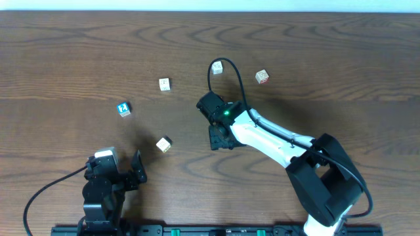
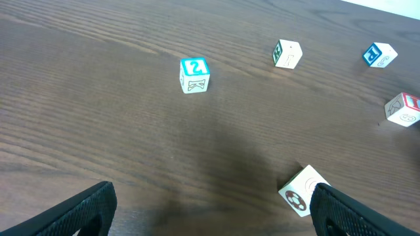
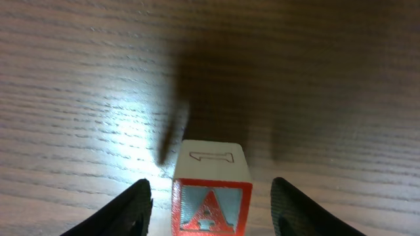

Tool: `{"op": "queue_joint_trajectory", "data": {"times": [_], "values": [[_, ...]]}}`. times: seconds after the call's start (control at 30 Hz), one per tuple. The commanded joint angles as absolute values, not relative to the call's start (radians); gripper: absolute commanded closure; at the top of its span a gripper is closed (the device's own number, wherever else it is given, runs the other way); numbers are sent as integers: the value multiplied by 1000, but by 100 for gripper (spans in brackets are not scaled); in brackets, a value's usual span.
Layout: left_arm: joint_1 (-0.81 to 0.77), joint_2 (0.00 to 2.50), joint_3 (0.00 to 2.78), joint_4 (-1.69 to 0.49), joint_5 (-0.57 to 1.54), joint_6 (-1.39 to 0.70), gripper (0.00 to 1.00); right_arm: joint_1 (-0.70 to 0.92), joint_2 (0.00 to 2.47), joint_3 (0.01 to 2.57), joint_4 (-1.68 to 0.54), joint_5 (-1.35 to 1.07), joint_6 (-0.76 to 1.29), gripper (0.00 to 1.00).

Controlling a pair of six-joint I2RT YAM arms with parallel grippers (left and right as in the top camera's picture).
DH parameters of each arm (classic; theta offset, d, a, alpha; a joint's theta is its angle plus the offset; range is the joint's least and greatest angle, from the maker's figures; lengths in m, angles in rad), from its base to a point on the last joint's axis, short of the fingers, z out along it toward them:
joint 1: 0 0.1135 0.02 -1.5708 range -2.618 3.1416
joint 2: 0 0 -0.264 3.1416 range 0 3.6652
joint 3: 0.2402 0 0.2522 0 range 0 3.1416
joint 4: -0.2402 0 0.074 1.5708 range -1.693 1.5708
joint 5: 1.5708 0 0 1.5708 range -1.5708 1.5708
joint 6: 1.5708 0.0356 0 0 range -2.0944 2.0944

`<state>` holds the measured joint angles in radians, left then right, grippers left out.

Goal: Spell out Ai2
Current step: 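Lift the 'A' block and carry it beside the 'I' block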

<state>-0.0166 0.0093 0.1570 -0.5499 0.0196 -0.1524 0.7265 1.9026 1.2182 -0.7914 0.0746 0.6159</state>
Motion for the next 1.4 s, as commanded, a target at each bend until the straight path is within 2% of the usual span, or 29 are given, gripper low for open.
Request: {"op": "queue_joint_trajectory", "data": {"times": [0.0,0.1,0.43,0.73,0.97,1.13,1.37], "values": [[-12,4,146,-548,16,-138,5,720,1904,1213,-781,75,604,48],[-12,4,146,-548,16,-138,4,719,1907,1213,-777,75,603,57],[-12,4,146,-548,16,-138,4,717,1926,1213,-773,75,604,64],[-12,4,146,-548,16,-138,5,657,1926,1246,-780,74,588,77],[-12,4,146,-548,16,-138,5,579,1926,1382,-802,86,559,78],[-12,4,146,-548,16,-138,5,516,1934,1475,-801,86,532,83],[-12,4,146,-548,16,-138,5,521,2014,1603,-823,73,514,85]]}}
